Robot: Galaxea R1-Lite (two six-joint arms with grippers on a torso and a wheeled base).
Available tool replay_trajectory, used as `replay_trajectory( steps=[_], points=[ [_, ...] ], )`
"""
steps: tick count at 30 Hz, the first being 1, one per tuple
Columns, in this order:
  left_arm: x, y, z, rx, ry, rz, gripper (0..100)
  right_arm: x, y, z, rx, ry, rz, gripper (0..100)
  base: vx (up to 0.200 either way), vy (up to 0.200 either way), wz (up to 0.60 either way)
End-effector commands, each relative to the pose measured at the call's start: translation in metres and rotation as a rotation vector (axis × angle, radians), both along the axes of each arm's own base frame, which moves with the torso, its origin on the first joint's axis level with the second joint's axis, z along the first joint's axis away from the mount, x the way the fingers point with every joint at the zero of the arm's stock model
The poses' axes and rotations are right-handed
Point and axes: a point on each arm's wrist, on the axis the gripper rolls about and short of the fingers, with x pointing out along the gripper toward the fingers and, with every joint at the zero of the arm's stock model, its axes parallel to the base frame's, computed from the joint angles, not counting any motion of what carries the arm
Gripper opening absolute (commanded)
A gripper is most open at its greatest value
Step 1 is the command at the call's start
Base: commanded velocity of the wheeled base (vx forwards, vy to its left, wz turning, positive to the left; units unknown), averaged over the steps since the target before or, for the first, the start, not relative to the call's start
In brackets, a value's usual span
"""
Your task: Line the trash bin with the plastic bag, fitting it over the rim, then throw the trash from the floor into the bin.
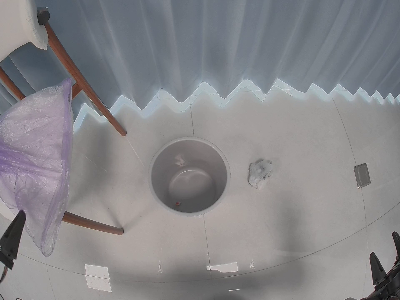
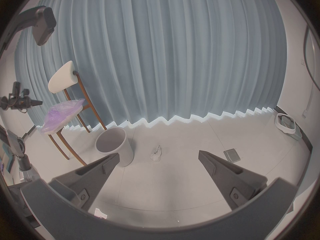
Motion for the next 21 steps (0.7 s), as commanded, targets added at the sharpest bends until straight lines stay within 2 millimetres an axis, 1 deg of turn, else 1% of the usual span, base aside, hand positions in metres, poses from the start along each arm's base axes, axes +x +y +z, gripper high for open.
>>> replay_trajectory(
  steps=[1, 5, 6, 7, 8, 9, 11, 12, 13, 15, 18, 20, 21],
  points=[
    [0.067, -0.011, 0.037, 0.039, 0.104, -0.233, 100, 0.0, 0.0, -0.005, 0.0, -0.001, 0.002, 100, 0.0, 0.0, 0.0],
    [0.093, -0.017, 0.041, 0.165, 0.098, -0.322, 100, 0.0, 0.0, -0.005, 0.0, -0.001, 0.002, 100, 0.0, 0.0, 0.0],
    [0.094, -0.017, 0.042, 0.171, 0.096, -0.323, 100, 0.0, 0.0, -0.005, 0.0, -0.001, 0.002, 100, 0.0, 0.0, 0.0],
    [0.103, -0.018, 0.046, 0.217, 0.091, -0.327, 100, 0.0, 0.0, -0.005, 0.0, -0.001, 0.002, 100, 0.0, 0.0, 0.0],
    [0.105, -0.018, 0.046, 0.221, 0.091, -0.329, 100, 0.0, 0.0, -0.005, 0.0, -0.001, 0.002, 100, 0.0, 0.0, 0.0],
    [0.117, -0.021, 0.054, 0.275, 0.075, -0.317, 100, 0.0, 0.0, -0.005, 0.0, -0.001, 0.002, 100, 0.0, 0.0, 0.0],
    [0.121, -0.023, 0.059, 0.296, 0.07, -0.309, 100, 0.0, 0.0, -0.005, 0.0, -0.001, 0.002, 100, 0.0, 0.0, 0.0],
    [0.128, -0.029, 0.065, 0.317, 0.063, -0.294, 100, 0.0, 0.0, -0.005, 0.0, 0.001, 0.002, 100, 0.0, 0.0, 0.0],
    [0.133, -0.037, 0.066, 0.324, 0.07, -0.293, 100, 0.0, 0.0, -0.005, 0.0, 0.001, 0.002, 100, 0.0, 0.0, 0.0],
    [0.139, -0.055, 0.065, 0.332, 0.099, -0.281, 100, 0.0, 0.0, -0.005, 0.0, 0.001, 0.002, 100, 0.0, 0.0, 0.0],
    [0.145, -0.077, 0.062, 0.349, 0.139, -0.251, 100, 0.0, 0.0, -0.005, 0.0, -0.001, 0.002, 100, 0.0, 0.0, 0.0],
    [0.153, -0.084, 0.061, 0.373, 0.167, -0.212, 100, 0.0, 0.0, -0.005, 0.0, -0.001, 0.002, 100, 0.0, 0.0, 0.0],
    [0.154, -0.085, 0.062, 0.375, 0.169, -0.207, 100, 0.0, 0.0, -0.005, 0.0, -0.001, 0.002, 100, 0.0, 0.0, 0.0]
  ],
)
